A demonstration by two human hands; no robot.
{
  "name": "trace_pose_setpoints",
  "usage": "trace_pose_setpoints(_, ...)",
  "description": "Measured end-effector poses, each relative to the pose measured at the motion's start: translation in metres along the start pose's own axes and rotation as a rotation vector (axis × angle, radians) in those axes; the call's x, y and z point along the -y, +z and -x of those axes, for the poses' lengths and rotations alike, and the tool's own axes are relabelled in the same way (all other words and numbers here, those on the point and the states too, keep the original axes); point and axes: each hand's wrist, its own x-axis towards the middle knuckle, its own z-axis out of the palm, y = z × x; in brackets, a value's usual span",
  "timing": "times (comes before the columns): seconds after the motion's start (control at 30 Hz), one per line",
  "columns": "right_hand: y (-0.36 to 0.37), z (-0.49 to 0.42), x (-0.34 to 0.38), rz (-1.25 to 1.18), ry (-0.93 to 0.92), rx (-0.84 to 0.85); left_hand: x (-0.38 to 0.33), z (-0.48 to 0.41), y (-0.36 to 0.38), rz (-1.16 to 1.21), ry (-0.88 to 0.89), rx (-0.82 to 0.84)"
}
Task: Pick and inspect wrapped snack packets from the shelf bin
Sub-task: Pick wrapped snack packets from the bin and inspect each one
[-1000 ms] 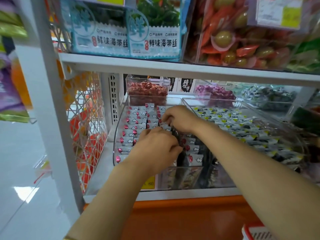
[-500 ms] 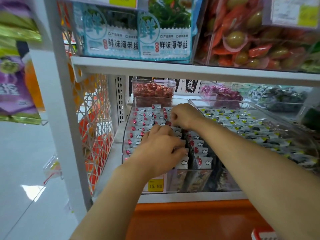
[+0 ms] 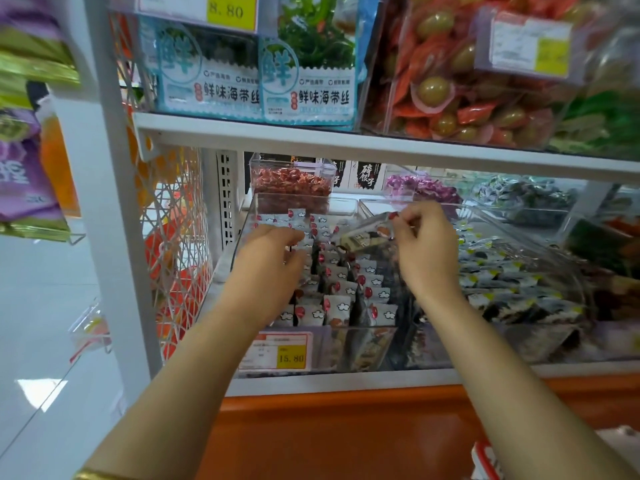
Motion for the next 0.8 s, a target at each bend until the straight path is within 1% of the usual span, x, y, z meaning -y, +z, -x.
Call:
trace_pose_setpoints(0.07, -0.012, 0.011, 0.003, -0.074, 0.072, -0.016, -0.004, 0.004, 0.001, 0.115, -0.053, 0.033)
trace_pose_setpoints(0.13, -0.022, 0.020, 0.005, -0.165, 0.163, 0.010, -0.010, 0.008, 0.003, 0.228, -0.105, 0.078)
trace_pose_setpoints(0.2, -0.029, 0.029, 0.007, -0.276, 0.259, 0.047, -0.015, 0.011, 0.005, 0.270, -0.120, 0.100)
trace_pose_setpoints(0.27, -0.032, 0.037, 0.008, -0.437, 0.360, 0.063, -0.018, 0.012, 0.006, 0.342, -0.138, 0.120)
trace_pose_setpoints(0.37, -0.032, 0.047, 0.009, -0.714, 0.504, 0.072, -0.019, 0.013, 0.006, 0.511, -0.225, 0.135)
trace_pose_setpoints(0.47, -0.032, 0.053, 0.009, -1.010, 0.653, 0.125, -0.017, 0.012, 0.006, 0.659, -0.318, 0.107)
trace_pose_setpoints(0.53, -0.032, 0.055, 0.009, -1.145, 0.724, 0.170, -0.015, 0.011, 0.004, 0.751, -0.381, 0.099)
trace_pose_setpoints(0.6, -0.031, 0.056, 0.009, -1.204, 0.762, 0.199, -0.014, 0.011, 0.002, 0.900, -0.437, 0.123)
trace_pose_setpoints(0.7, -0.031, 0.055, 0.009, -1.176, 0.780, 0.179, -0.015, 0.010, 0.000, 1.170, -0.490, 0.146)
trace_pose_setpoints(0.8, -0.031, 0.054, 0.009, -1.206, 0.811, 0.108, -0.017, 0.010, 0.001, 1.284, -0.475, 0.166)
